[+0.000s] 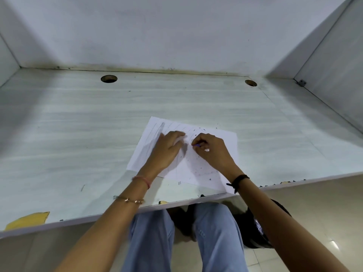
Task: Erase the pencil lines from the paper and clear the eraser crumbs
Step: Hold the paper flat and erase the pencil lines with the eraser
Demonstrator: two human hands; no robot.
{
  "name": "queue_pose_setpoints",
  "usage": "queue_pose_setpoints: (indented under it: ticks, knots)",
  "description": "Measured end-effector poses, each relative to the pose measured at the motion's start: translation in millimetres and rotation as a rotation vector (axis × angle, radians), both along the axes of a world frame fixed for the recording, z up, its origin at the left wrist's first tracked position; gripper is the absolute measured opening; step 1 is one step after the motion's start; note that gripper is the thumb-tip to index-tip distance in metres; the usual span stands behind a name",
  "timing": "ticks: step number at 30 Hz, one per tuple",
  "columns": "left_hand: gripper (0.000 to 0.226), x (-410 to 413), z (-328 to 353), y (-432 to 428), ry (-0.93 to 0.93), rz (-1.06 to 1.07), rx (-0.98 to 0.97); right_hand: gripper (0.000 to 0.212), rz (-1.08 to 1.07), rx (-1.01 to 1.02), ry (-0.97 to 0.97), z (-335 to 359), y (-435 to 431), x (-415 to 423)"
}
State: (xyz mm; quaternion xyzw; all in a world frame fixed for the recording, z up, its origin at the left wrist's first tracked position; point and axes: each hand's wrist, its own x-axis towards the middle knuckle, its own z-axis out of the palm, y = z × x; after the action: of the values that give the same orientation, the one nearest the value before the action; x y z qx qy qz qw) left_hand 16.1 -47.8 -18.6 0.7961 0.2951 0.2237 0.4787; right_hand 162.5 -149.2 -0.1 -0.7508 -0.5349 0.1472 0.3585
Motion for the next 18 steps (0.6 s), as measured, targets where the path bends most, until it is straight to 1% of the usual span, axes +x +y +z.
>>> queue_pose_setpoints:
  ticks: [2, 3, 4, 6, 8, 11, 14, 17, 18]
  knots:
    - [0.03, -18, -6, -5, 0.112, 0.048, 0.24, 0.007, -0.023, 0.012, 0.002, -1, -1, -1]
    - [0.032, -26, -8, -10, 0.172, 0.078, 0.317, 0.007, -0.031, 0.02, 0.004, -1, -1, -2]
    - [0.034, -33, -9, -13, 0.218, 0.095, 0.353, 0.006, -0.041, 0.028, 0.003, -2, -1, -2]
    - [0.038, -43, -11, -20, 0.283, 0.082, 0.36, 0.008, -0.057, 0.034, 0.01, -1, -2, -4]
    - [0.041, -45, -11, -21, 0.339, 0.031, 0.378, 0.012, -0.056, 0.015, 0.081, 3, -5, -8]
    - [0.043, -41, -13, -17, 0.429, -0.018, 0.451, 0.015, 0.066, -0.024, 0.199, 8, -17, -26]
    - [0.047, -37, -15, -15, 0.518, -0.047, 0.503, 0.013, 0.153, -0.047, 0.174, 9, -24, -40]
    - [0.05, -34, -18, -16, 0.593, -0.045, 0.572, 0.01, 0.12, -0.055, 0.197, 11, -21, -39]
    - [0.05, -34, -18, -17, 0.601, -0.036, 0.58, 0.009, 0.124, -0.056, 0.178, 13, -22, -39]
